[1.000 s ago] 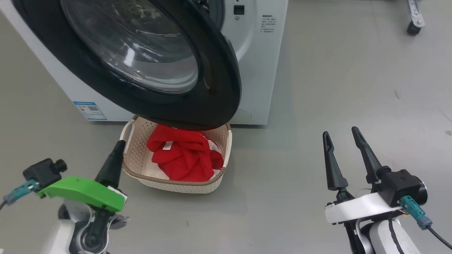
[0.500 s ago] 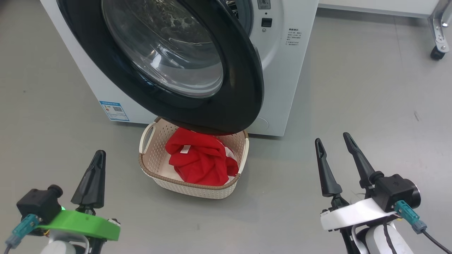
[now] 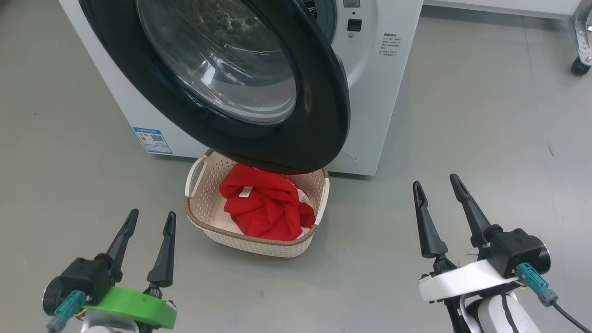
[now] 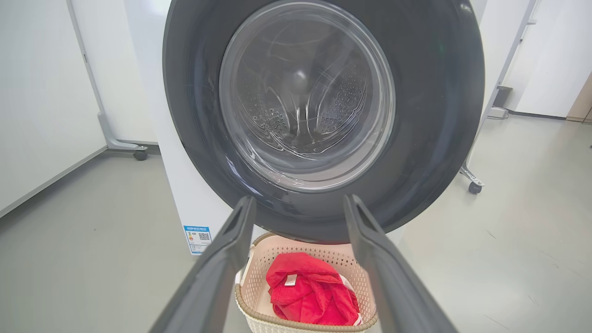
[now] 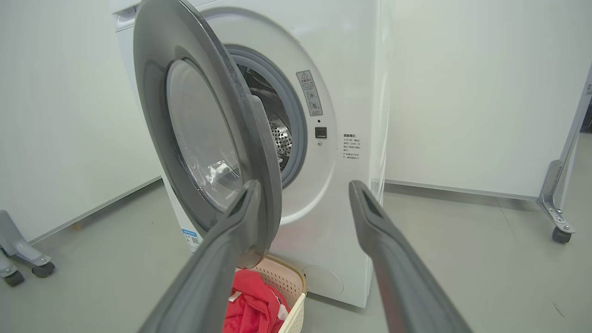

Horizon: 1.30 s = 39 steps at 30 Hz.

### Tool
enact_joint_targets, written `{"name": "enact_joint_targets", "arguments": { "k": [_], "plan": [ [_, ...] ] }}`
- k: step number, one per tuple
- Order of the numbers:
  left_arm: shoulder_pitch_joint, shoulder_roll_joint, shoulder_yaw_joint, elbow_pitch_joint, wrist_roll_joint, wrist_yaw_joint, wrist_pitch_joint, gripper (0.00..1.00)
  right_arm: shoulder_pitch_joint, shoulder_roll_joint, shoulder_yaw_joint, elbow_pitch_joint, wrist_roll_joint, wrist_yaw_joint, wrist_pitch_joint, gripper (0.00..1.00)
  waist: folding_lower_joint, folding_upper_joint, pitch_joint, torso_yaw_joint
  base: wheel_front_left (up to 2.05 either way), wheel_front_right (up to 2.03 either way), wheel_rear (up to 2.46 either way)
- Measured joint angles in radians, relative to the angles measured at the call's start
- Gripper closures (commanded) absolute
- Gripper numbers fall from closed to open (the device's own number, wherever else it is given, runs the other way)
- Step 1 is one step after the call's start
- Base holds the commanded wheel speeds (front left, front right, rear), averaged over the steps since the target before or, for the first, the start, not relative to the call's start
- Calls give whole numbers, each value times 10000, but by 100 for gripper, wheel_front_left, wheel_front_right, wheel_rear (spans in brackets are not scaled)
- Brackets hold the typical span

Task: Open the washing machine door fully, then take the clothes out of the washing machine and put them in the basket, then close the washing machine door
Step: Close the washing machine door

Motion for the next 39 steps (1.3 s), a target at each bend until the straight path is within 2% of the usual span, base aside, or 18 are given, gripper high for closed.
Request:
{"name": "enact_joint_targets", "arguments": {
  "k": [11,16,39],
  "plan": [
    [2,-545,512,-460,493,82,23,0,0,15,-159,50,0,-15,0,0,0,0,51,-38,0,0,0],
    [16,-709,644,-585,662,81,23,0,0,36,-339,69,0,-219,0,0,0,0,53,-67,0,0,0],
    [312,-1135,1007,-648,1271,-148,23,0,0,69,-405,128,-94,-318,0,0,0,0,86,-101,0,0,0]
  ]
}}
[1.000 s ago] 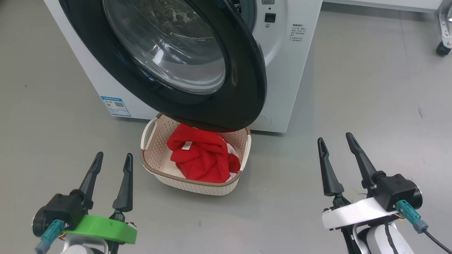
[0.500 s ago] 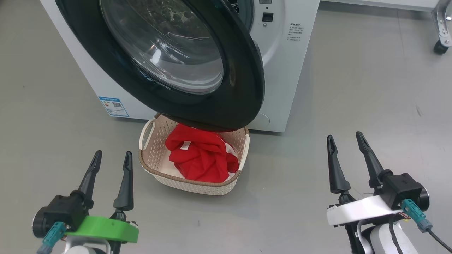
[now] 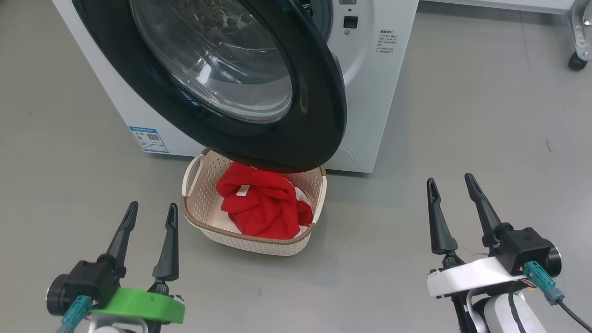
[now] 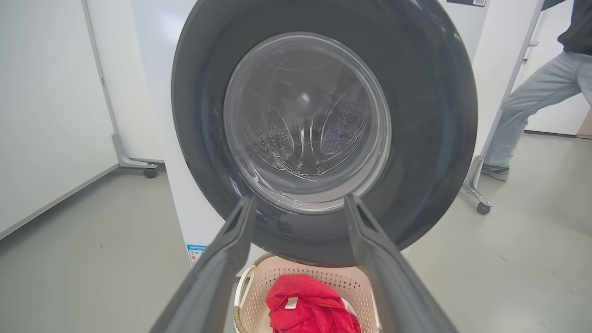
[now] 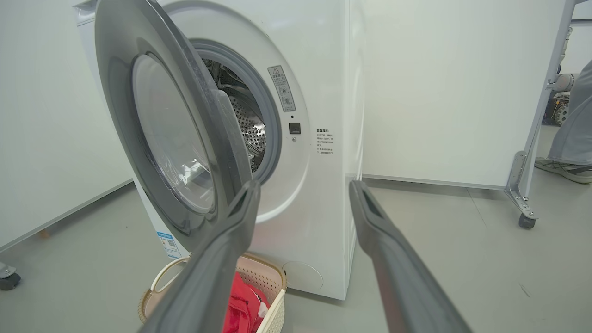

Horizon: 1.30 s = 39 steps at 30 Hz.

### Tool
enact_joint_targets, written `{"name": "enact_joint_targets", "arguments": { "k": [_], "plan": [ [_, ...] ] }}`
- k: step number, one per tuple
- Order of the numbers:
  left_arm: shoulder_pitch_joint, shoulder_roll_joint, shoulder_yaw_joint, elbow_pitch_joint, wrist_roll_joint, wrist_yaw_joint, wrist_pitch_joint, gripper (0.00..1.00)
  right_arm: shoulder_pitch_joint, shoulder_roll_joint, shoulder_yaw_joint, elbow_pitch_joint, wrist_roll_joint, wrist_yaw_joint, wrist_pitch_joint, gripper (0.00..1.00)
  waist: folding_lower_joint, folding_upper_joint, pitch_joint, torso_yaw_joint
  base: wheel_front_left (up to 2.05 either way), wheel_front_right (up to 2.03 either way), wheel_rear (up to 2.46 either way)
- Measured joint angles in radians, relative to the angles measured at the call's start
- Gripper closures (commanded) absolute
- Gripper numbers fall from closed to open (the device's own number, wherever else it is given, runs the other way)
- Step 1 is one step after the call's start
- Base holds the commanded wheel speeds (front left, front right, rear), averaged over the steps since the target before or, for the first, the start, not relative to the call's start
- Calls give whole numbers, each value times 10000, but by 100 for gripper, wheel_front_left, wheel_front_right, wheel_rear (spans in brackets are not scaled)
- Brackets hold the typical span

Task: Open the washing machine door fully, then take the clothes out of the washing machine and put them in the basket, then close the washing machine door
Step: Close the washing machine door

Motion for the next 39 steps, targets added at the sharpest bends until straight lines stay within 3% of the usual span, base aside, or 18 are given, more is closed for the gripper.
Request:
{"name": "enact_joint_targets", "arguments": {
  "k": [19,21,22,25,33,39],
  "plan": [
    [24,-222,207,17,163,-217,0,0,-1,21,-6,13,-84,8,0,0,0,0,69,6,0,0,0],
    [24,-232,219,19,215,-219,0,0,-1,21,-10,13,-90,10,0,82,0,0,73,10,0,0,0],
    [24,-244,224,21,228,-222,0,0,-5,21,-4,4,-153,17,0,100,0,0,78,16,0,0,0],
    [25,-255,224,19,230,-230,0,0,-34,19,79,-38,-267,128,0,100,0,0,108,31,0,0,0],
    [12,-339,52,2,263,-316,0,0,-762,-245,880,-50,-732,813,-2,100,0,0,459,191,0,0,0],
    [-29,-416,-134,-4,314,-370,0,0,-1580,-562,1582,351,-1081,1072,6,100,0,0,774,493,0,0,0]
  ]
}}
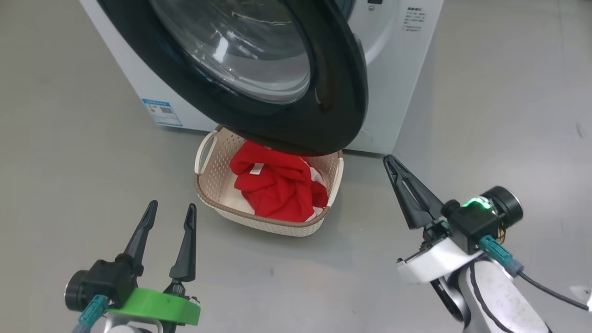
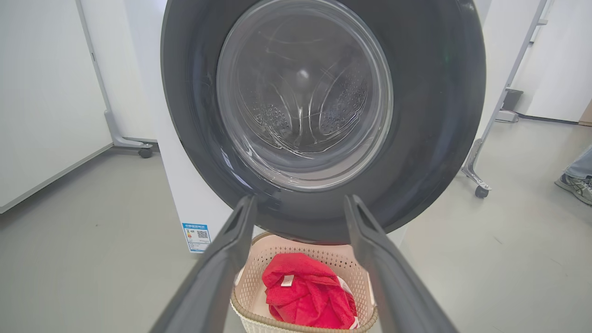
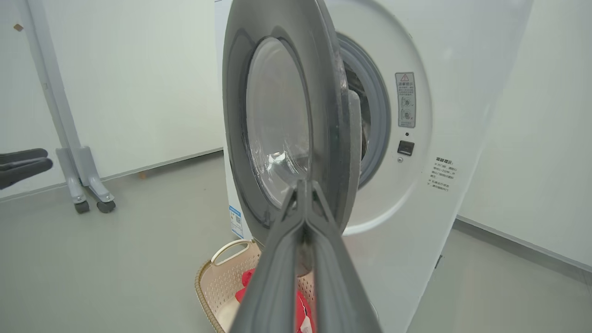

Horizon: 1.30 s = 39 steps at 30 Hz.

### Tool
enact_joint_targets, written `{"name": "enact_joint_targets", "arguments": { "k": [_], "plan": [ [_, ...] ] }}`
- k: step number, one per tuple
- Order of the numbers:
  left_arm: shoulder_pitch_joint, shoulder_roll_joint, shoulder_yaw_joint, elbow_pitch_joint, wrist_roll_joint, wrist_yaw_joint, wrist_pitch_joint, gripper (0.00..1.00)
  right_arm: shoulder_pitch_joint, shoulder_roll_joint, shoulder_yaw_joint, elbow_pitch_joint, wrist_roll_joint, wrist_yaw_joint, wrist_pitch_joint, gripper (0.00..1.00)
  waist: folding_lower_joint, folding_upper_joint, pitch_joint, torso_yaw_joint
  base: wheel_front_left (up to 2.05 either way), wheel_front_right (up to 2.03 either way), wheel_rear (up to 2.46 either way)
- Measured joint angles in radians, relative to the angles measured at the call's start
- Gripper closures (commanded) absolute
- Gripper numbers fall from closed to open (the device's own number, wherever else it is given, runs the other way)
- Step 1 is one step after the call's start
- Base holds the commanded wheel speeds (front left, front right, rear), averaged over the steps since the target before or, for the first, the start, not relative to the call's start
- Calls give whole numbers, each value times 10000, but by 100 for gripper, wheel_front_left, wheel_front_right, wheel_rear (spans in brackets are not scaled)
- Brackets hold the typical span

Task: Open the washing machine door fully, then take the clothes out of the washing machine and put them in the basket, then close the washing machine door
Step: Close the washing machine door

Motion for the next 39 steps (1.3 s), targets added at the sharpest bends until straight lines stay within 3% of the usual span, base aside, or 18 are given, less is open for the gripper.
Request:
{"name": "enact_joint_targets", "arguments": {
  "k": [13,25,39],
  "plan": [
    [-372,-174,-267,6,-15,-27,0,0,-1698,-525,234,744,-150,113,341,100,0,0,898,958,0,0,0],
    [-810,-251,-297,42,-117,-35,0,0,-2658,-742,-268,1430,31,165,345,100,0,0,1757,1768,0,0,0],
    [-1023,-291,-119,17,-188,-36,0,0,-3506,-671,-1060,1829,405,54,245,100,0,0,2342,1834,0,0,0]
  ]
}}
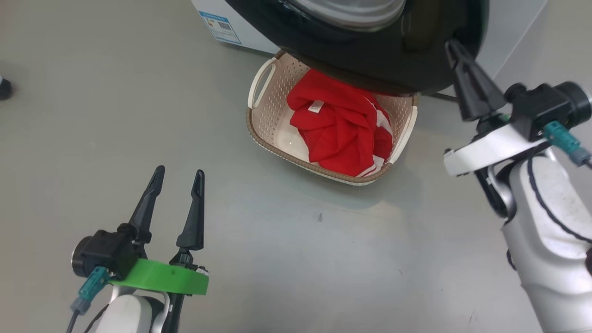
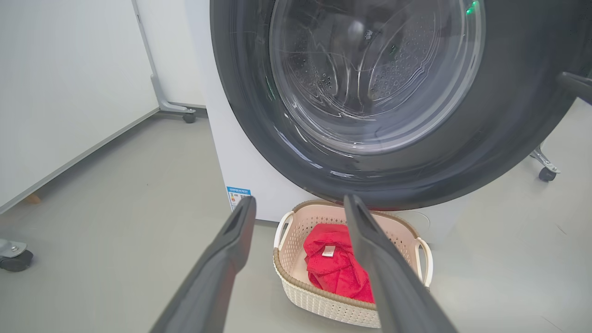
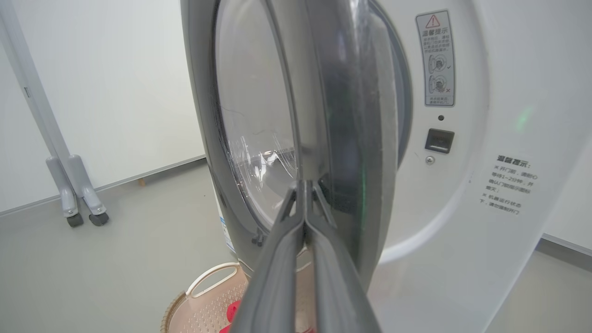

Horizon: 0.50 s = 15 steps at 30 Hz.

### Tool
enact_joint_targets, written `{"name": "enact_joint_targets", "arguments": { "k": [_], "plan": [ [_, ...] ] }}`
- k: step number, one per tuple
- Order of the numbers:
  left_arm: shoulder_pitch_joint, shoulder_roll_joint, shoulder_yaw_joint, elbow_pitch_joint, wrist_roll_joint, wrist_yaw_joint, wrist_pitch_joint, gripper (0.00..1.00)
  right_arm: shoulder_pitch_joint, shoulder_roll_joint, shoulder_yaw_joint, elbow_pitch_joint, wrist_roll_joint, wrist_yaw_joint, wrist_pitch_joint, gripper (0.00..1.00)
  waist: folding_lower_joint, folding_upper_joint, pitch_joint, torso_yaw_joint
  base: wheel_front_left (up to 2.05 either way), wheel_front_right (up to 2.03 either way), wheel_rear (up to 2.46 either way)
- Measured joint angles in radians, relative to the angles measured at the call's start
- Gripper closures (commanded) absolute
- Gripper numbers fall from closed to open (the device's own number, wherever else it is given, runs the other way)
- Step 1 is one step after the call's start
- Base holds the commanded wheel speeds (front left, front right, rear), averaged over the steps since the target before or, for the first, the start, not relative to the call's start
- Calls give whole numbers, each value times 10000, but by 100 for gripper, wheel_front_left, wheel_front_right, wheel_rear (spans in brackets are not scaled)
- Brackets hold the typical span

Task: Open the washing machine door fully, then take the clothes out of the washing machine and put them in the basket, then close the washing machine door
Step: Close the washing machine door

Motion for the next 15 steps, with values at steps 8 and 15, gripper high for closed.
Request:
{"name": "enact_joint_targets", "arguments": {
  "k": [8,15],
  "plan": [
    [-215,-29,-142,-19,-96,0,0,0,-988,-596,-211,153,-119,2,17,100,0,0,459,-45,0,0,0],
    [-420,-42,-407,13,-337,0,0,0,-2061,-1081,-102,343,-391,17,389,100,0,0,991,32,0,0,0]
  ]
}}
